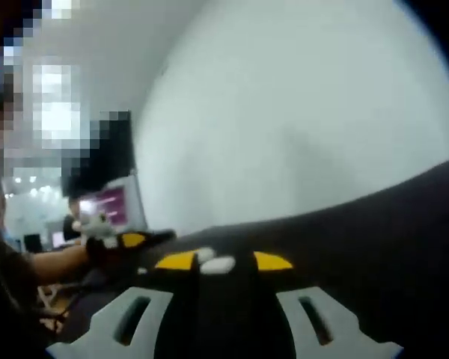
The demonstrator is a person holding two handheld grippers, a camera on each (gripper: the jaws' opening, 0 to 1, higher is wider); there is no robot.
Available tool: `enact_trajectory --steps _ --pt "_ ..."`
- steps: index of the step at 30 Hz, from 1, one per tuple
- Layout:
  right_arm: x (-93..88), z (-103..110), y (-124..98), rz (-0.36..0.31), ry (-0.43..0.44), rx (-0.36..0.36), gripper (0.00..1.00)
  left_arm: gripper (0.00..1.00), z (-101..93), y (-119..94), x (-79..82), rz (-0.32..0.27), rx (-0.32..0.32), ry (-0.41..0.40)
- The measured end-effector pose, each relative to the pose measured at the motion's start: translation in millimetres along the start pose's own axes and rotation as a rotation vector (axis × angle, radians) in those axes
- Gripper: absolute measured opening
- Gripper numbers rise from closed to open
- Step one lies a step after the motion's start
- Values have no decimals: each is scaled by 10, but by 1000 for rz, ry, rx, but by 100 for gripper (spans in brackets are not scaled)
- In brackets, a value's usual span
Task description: Pick up three earphones and place each one into its charging case using tactile feedback, ensure that each earphone is properly inserted and securely positioned inside the case.
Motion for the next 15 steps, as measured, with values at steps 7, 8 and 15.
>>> enact_trajectory --steps 7,8,15 --pt "5 -12 6 -6 6 3 29 25 -1 344 124 37 -29 -8" --pt "14 -28 11 -8 13 3 29 24 16 370 110 47 -21 -14" --pt "10 -25 26 -7 24 1 29 25 12 671 -154 217 -83 -40"
Point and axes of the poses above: the point that each gripper's makers call its tool centre point, and the gripper's own axes: y roughly forward along the fingers, z roughly to its left, x roughly out of its top, the point moved 3 cm from there along -y, roughly backward along the fingers, and after that the axes turned 15 degrees about -x, right-handed, at the moved point
